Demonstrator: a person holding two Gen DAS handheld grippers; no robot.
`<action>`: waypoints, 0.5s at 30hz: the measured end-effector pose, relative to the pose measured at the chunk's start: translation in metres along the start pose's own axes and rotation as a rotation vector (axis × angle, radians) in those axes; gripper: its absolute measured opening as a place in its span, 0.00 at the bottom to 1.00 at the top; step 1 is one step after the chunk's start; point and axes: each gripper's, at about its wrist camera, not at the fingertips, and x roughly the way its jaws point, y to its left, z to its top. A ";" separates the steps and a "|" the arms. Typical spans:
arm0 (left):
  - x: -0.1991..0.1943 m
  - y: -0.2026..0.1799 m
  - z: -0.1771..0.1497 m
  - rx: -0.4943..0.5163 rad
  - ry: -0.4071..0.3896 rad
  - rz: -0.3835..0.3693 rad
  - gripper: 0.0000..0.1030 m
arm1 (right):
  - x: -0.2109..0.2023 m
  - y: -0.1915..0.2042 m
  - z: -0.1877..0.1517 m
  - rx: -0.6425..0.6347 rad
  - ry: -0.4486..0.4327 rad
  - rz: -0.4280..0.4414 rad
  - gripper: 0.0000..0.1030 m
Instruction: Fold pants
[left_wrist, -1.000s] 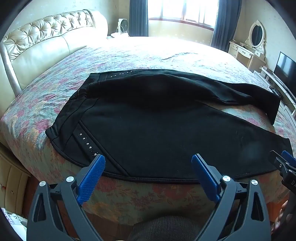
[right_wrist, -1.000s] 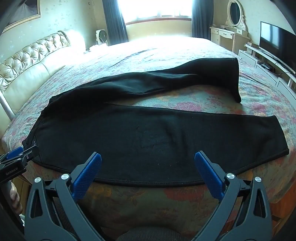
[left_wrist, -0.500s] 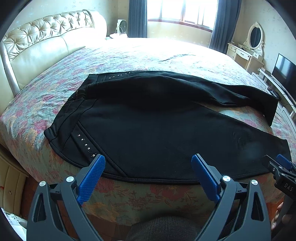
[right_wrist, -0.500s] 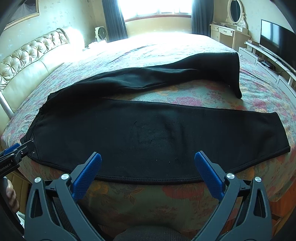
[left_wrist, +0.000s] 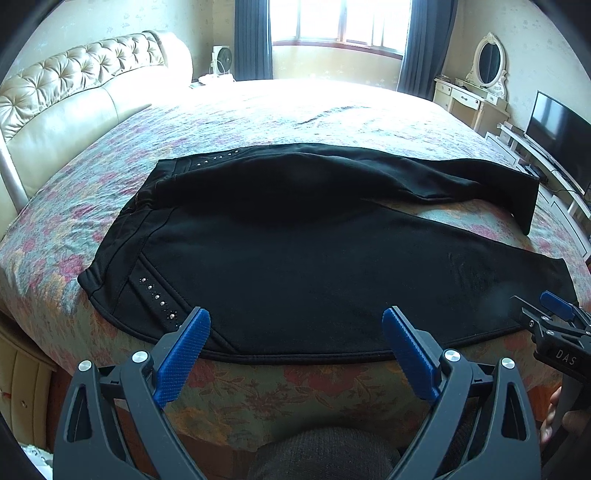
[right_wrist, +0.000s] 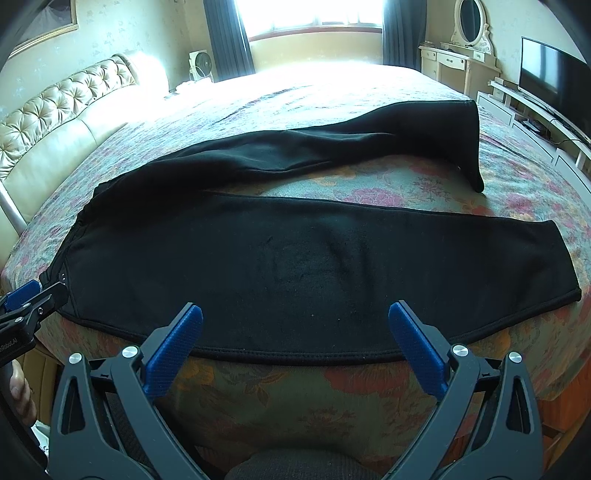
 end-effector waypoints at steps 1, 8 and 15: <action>0.001 0.000 0.000 0.000 0.003 -0.001 0.91 | 0.000 0.000 0.000 0.001 0.000 0.000 0.98; 0.002 0.000 0.001 -0.002 0.011 -0.011 0.91 | 0.001 0.000 -0.001 0.005 0.003 0.000 0.98; 0.002 0.001 0.001 -0.003 0.015 -0.015 0.91 | 0.001 0.000 -0.002 0.005 0.004 0.001 0.98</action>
